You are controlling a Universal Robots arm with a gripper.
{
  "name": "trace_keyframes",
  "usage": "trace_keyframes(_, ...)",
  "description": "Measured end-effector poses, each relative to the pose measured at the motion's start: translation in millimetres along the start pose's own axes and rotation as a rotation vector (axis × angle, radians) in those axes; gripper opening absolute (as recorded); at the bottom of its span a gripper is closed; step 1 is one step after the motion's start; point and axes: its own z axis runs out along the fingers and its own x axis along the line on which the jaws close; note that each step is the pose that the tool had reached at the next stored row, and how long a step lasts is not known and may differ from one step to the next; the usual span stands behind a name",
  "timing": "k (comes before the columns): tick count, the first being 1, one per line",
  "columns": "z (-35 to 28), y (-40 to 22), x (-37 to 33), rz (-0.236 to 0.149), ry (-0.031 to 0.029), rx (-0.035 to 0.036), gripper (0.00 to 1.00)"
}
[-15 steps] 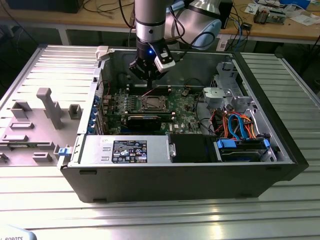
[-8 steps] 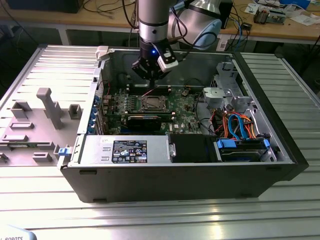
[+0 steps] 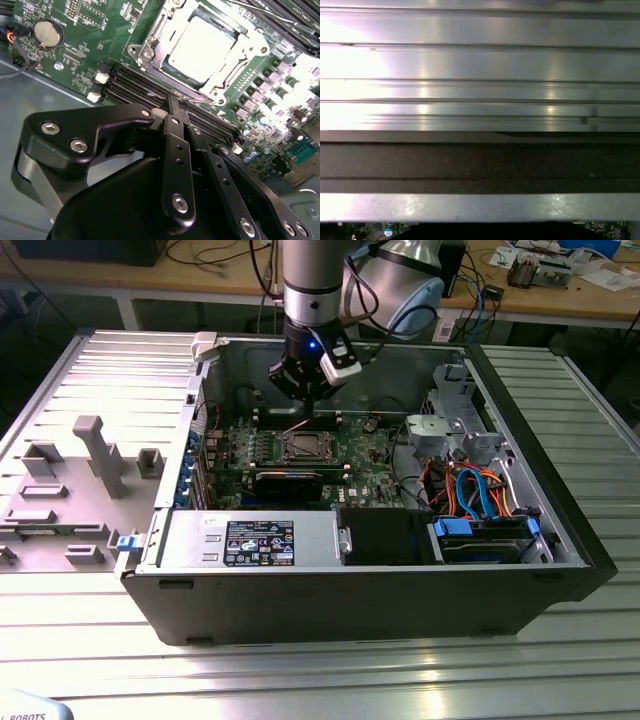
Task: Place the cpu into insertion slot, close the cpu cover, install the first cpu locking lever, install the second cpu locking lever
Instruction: 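Install the first cpu locking lever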
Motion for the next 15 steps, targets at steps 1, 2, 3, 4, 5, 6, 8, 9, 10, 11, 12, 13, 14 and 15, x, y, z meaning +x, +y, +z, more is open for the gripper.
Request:
trace_keyframes(1,0.3,-0.1,-1.7,0.001,-0.0001,-0.0001,0.11)
trace_keyframes(2,0.8,-0.1,-2.9,0.002,-0.0002,-0.0001,0.11)
trace_keyframes(3,2.1,-0.2,-4.6,0.003,-0.0001,-0.0001,0.11)
trace_keyframes(4,3.5,-0.2,-5.3,0.003,-0.0002,0.0,0.11)
trace_keyframes(5,4.4,-0.3,-5.6,0.003,-0.0001,0.0,0.11)
trace_keyframes(6,5.3,-0.3,-6.0,0.003,-0.0002,0.0,0.11)
trace_keyframes(8,7.5,-0.3,-7.0,0.003,-0.0001,0.0,0.11)
trace_keyframes(9,8.9,-0.3,-7.8,0.003,-0.0002,-0.0001,0.11)
trace_keyframes(10,9.9,-0.4,-8.4,0.003,-0.0002,-0.0001,0.11)
trace_keyframes(11,11.1,-0.4,-9.1,0.003,-0.0001,0.0,0.11)
trace_keyframes(12,12.1,-0.5,-9.6,0.003,-0.0002,-0.0001,0.11)
trace_keyframes(13,14.2,-0.5,-10.5,0.003,-0.0002,-0.0001,0.11)
trace_keyframes(14,15.5,-0.5,-10.7,0.003,-0.0003,-0.0001,0.11)
trace_keyframes(15,17.0,-0.6,-10.9,0.003,-0.0002,0.0,0.11)
